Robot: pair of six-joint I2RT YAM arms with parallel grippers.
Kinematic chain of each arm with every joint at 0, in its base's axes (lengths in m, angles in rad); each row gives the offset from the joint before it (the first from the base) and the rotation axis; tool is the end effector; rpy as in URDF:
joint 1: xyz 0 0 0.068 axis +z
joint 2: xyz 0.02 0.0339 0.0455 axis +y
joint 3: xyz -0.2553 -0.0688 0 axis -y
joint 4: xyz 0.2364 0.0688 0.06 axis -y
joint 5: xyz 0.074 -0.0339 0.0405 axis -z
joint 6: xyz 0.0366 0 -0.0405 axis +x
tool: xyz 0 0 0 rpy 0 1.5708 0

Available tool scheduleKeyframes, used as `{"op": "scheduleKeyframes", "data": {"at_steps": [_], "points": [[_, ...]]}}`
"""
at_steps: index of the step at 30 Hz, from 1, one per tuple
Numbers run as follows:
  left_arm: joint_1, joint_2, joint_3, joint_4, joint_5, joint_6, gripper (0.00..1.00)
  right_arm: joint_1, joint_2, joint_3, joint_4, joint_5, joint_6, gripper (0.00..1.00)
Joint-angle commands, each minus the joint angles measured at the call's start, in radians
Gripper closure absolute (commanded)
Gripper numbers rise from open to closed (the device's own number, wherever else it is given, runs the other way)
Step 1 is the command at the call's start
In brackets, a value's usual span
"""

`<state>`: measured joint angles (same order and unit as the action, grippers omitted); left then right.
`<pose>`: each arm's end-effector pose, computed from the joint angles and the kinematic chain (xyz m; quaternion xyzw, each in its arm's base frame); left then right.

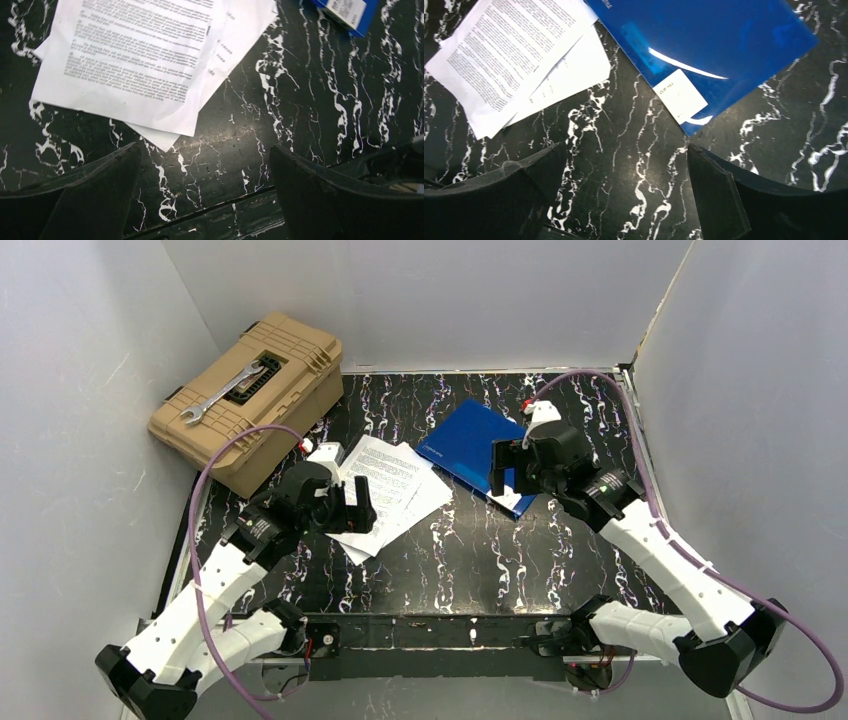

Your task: Put the files into the folder

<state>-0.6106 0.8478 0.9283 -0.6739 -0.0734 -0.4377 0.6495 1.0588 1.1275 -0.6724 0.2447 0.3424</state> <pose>0.1437 -0.0973 0.3220 0.0590 0.8805 -0.2068 0.4224 0.1780 0.1241 0.3500 -0.0783 0.8771 0.1246 0.4573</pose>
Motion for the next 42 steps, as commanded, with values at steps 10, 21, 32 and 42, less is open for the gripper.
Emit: {"op": "scheduleKeyframes", "data": {"at_steps": [10, 21, 32, 42], "points": [[0.026, 0.2, 0.088, -0.068, -0.238, -0.199, 0.02, 0.12, 0.149, 0.012, 0.17, -0.03, 0.064, 0.01], [0.163, 0.488, 0.218, -0.016, -0.234, -0.19, 0.02, 0.159, 0.204, 0.002, 0.205, 0.006, 0.022, 0.01], [0.259, 0.761, 0.332, 0.052, -0.168, -0.117, 0.02, 0.159, 0.13, -0.098, 0.189, -0.005, -0.002, 0.01], [0.266, 0.962, 0.439, 0.049, -0.094, -0.019, 0.02, 0.159, 0.074, -0.175, 0.194, -0.052, 0.009, 0.01]]}}
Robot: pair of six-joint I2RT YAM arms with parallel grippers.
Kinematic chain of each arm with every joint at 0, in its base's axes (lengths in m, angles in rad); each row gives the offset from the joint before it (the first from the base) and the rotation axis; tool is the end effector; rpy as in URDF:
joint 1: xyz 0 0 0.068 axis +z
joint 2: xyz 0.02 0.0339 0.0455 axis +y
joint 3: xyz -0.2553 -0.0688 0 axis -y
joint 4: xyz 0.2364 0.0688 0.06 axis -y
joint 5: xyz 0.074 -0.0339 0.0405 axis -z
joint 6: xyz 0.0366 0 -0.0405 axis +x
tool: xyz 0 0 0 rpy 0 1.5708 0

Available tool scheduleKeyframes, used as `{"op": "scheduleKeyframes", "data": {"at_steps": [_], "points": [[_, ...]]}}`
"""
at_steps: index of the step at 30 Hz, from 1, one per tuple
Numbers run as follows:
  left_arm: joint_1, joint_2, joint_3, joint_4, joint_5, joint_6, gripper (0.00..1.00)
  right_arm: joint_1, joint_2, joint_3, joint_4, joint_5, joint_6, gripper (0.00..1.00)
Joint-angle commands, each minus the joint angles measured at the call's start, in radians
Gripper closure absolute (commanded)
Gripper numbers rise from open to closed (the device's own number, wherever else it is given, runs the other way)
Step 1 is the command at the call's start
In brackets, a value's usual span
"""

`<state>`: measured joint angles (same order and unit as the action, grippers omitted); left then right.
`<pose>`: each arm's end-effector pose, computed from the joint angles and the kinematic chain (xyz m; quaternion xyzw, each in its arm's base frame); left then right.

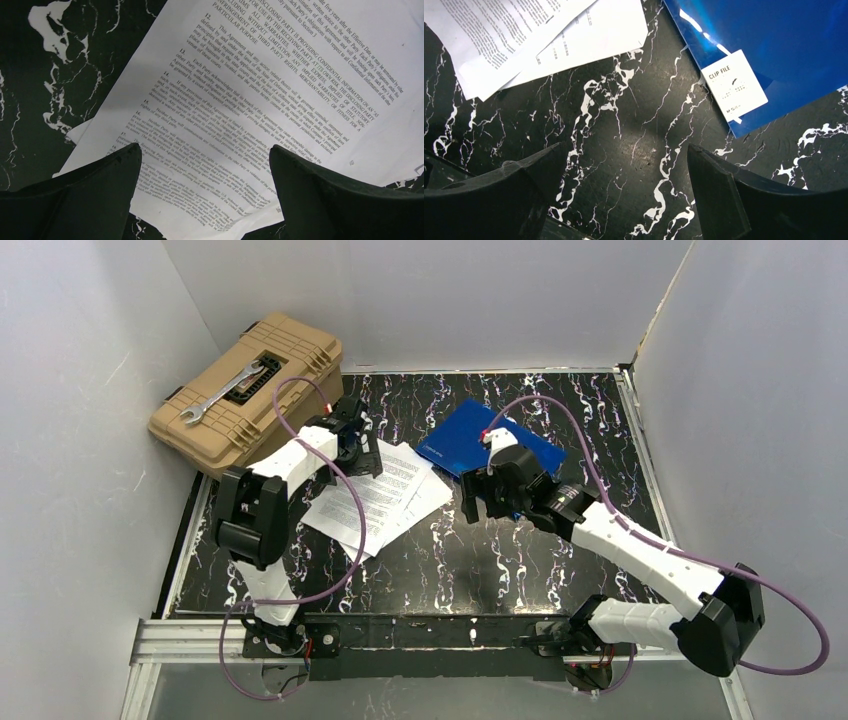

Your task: Put the files into the folder

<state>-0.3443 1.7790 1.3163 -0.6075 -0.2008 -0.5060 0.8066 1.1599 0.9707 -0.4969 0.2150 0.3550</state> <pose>0.3449 -0.1159 0.2151 -0.1026 0.9588 -0.0132 0.2646 0.1761 0.1725 0.2925 -0.1564 0.8860 0.1525 0.4090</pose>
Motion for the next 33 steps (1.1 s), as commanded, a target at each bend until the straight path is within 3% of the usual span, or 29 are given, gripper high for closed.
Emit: {"op": "scheduleKeyframes", "data": {"at_steps": [1, 10, 18, 33], "points": [[0.001, 0.043, 0.056, -0.018, 0.042, 0.05, 0.02, 0.002, -0.029, -0.024, 0.02, -0.025, -0.001, 0.01], [0.0, 0.135, 0.068, -0.023, 0.101, 0.064, 0.02, 0.002, -0.042, -0.043, 0.014, -0.045, 0.003, 0.01], [-0.002, 0.121, -0.01, -0.007, 0.167, 0.058, 0.02, 0.002, -0.06, -0.052, 0.005, -0.041, 0.006, 0.01], [-0.113, 0.031, -0.205, -0.007, 0.128, -0.016, 0.02, 0.002, -0.087, -0.049, -0.021, -0.008, 0.028, 0.01]]}}
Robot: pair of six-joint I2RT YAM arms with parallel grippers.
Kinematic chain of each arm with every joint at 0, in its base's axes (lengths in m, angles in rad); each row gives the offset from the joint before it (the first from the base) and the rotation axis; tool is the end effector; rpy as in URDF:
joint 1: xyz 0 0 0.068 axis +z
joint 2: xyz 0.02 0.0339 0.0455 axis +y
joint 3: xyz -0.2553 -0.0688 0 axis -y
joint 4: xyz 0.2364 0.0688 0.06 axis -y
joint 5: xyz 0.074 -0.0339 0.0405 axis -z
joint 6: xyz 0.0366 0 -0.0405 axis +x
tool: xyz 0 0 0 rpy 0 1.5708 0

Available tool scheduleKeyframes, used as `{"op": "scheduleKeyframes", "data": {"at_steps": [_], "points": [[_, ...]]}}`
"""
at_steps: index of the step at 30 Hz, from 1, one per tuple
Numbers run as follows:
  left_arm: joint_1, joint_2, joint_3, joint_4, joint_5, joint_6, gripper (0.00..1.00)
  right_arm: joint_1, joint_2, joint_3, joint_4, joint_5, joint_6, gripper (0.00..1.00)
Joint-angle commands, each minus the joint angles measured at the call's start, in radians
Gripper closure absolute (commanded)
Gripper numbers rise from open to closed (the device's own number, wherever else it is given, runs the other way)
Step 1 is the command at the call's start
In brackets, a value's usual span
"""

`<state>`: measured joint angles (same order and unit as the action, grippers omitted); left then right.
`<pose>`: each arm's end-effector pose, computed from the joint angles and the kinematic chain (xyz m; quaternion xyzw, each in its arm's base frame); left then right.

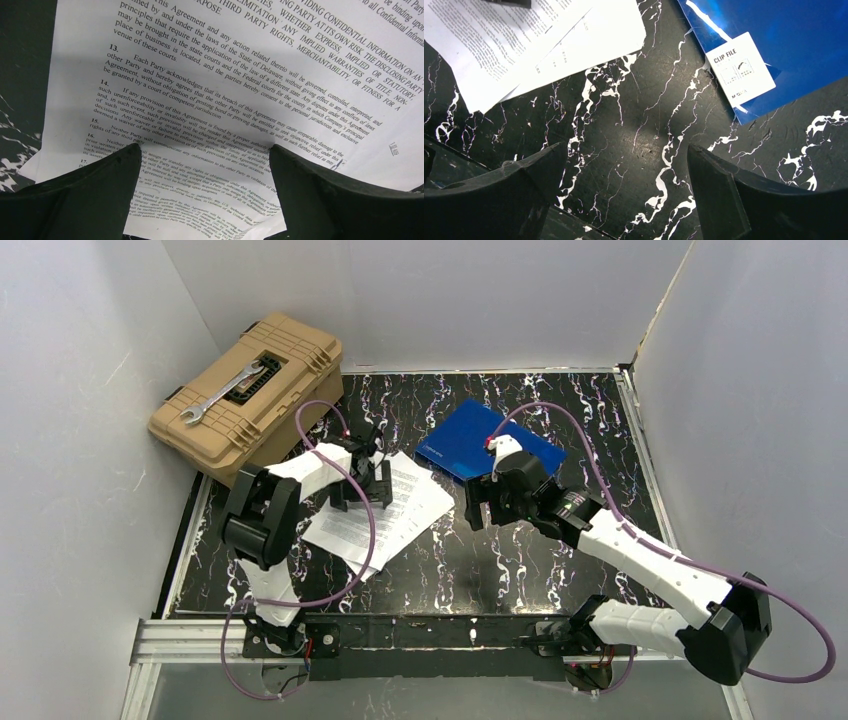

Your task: Put the files into the folder

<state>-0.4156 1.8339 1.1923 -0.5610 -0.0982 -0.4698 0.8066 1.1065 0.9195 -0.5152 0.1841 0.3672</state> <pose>0.3230 -0.1386 0.1636 -0.0356 0.9813 -0.0347 0.1859 0.1661 0.1636 0.2857 -0.1591 0.8900 0.1626 0.3951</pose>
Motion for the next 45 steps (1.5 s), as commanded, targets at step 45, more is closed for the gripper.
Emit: {"op": "scheduleKeyframes", "data": {"at_steps": [45], "points": [[-0.684, 0.201, 0.055, 0.424, 0.199, -0.681, 0.02, 0.002, -0.321, -0.064, -0.48, 0.336, 0.458, 0.01]]}}
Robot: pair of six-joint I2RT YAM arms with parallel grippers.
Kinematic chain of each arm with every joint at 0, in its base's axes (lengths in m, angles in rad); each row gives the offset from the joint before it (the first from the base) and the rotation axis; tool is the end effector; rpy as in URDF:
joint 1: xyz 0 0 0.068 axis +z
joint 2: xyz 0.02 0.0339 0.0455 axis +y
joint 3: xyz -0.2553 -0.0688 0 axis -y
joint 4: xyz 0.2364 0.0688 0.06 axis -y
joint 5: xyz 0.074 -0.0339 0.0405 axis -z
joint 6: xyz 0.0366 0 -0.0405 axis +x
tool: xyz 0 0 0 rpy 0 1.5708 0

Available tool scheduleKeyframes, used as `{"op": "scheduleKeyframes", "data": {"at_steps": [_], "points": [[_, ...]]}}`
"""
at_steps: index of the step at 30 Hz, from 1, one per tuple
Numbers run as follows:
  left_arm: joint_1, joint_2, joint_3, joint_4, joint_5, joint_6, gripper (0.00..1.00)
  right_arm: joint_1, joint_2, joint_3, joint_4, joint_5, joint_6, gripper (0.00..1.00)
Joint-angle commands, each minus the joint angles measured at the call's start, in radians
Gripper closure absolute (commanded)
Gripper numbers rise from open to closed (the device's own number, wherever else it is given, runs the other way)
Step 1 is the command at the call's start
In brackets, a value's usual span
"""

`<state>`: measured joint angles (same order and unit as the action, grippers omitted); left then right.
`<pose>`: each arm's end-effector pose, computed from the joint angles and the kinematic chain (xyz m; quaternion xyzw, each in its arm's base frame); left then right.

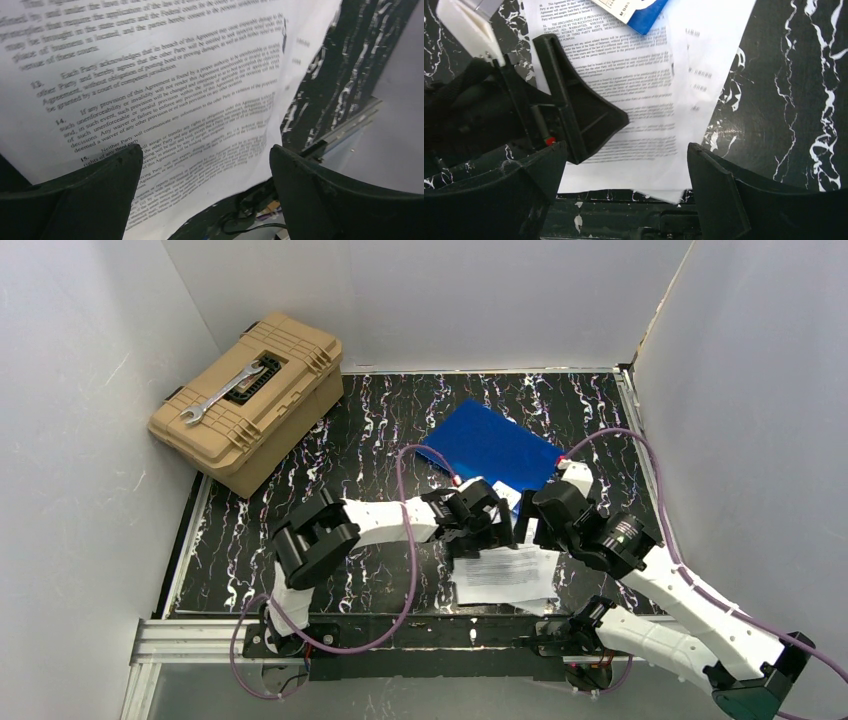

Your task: Put the files into the folder

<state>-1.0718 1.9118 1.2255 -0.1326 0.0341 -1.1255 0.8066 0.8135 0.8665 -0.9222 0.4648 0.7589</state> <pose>0.1912 -0.3534 0.1699 -0.0187 0.9299 -0.3342 0.1528 0.1131 0.0943 0.2900 0.0573 0.9155 0.0825 0.3896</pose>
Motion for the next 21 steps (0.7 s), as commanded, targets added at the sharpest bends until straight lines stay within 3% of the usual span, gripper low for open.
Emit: {"op": "scheduleKeyframes", "data": {"at_steps": [1, 7, 13, 21], "points": [[-0.031, 0.136, 0.04, 0.006, 0.077, -0.022, 0.02, 0.002, -0.034, -0.011, -0.089, 0.067, 0.08, 0.01], [-0.043, 0.124, 0.073, 0.018, 0.1, 0.03, 0.02, 0.002, -0.095, -0.006, -0.149, 0.104, 0.144, 0.01], [-0.043, -0.009, 0.076, -0.079, 0.043, 0.153, 0.02, 0.002, -0.138, 0.014, -0.142, 0.09, 0.149, 0.01], [-0.043, -0.213, 0.035, -0.227, -0.068, 0.253, 0.02, 0.002, -0.132, 0.044, -0.053, 0.014, 0.036, 0.01]]}}
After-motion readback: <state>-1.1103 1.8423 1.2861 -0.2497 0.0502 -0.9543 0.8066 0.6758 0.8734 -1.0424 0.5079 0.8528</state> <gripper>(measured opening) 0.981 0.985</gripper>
